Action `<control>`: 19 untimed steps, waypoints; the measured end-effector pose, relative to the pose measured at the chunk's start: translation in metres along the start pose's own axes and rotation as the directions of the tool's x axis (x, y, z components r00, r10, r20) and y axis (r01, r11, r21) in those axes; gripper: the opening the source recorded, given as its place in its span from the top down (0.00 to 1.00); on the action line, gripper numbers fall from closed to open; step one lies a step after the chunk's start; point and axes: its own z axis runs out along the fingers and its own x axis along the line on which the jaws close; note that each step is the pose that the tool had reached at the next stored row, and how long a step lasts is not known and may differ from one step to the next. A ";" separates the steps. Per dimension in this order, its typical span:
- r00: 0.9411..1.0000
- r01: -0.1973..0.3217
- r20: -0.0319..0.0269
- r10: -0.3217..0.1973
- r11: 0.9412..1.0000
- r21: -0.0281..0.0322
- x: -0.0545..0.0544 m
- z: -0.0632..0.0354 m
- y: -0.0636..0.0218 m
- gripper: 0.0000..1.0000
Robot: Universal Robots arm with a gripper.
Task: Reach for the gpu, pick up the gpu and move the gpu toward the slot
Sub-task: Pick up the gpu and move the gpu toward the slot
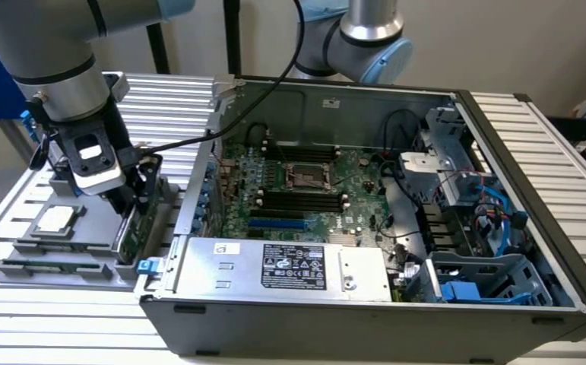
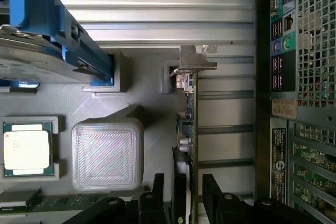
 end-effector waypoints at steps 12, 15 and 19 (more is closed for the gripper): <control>1.000 0.000 0.000 0.000 1.000 0.000 0.000 0.0000 0.0000 0.58; 1.000 0.000 0.000 0.000 1.000 0.000 0.000 0.0000 0.0000 0.58; 1.000 0.000 0.000 0.000 1.000 0.000 0.000 0.0000 0.0000 0.58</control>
